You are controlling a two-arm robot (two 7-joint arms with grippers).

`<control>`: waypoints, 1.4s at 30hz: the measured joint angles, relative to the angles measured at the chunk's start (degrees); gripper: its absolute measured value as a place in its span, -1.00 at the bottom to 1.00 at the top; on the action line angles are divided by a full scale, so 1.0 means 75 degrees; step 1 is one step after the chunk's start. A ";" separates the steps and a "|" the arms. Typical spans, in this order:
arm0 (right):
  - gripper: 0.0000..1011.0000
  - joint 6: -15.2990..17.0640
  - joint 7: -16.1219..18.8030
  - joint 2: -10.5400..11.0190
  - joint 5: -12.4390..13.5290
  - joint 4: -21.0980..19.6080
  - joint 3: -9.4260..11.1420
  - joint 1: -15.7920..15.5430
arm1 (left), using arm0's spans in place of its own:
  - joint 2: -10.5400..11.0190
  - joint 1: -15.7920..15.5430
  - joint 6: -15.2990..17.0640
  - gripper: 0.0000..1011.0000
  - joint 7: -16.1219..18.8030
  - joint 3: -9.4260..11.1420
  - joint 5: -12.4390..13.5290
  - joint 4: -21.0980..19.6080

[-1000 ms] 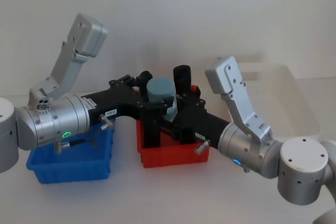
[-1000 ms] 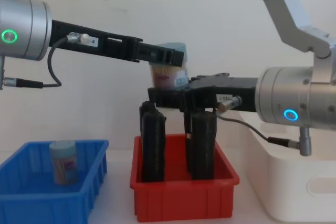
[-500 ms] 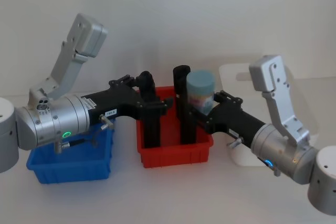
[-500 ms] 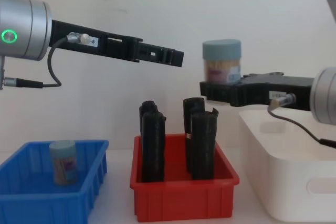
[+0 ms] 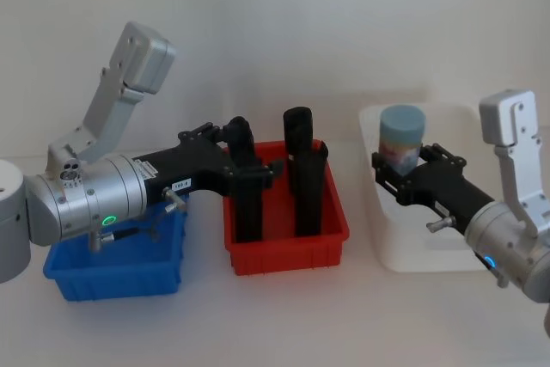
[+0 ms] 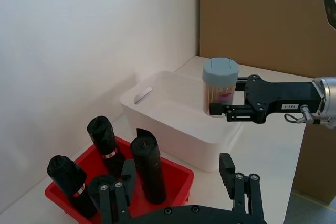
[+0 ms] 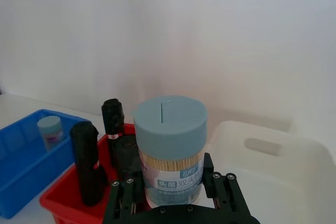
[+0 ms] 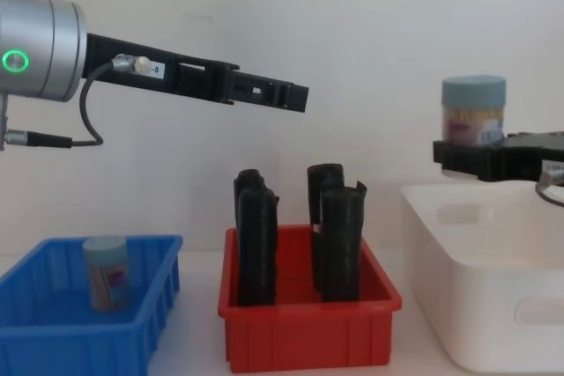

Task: Pick the cotton swabs from the blue box and place them into the white box.

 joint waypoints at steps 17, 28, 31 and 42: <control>0.25 -0.0235 -0.0744 -0.0060 -0.0088 0.1799 0.0299 0.0727 | 0.0000 0.0000 0.0000 0.99 0.0000 0.0000 0.0001 0.0000; 0.25 -0.0235 -0.0520 -0.0270 -0.0452 0.3036 0.0233 0.1413 | 0.0000 0.0000 0.0000 0.99 0.0000 0.0000 -0.0001 0.0000; 0.25 -0.0234 -0.0434 -0.0349 -0.0573 0.3407 0.0186 0.1627 | 0.0000 0.0000 0.0000 0.99 0.0000 -0.0001 -0.0001 0.0000; 0.26 -0.0283 -0.0204 -0.0562 -0.0895 0.4413 0.0054 0.2174 | 0.0000 0.0000 0.0000 0.99 0.0001 0.0000 0.0000 0.0000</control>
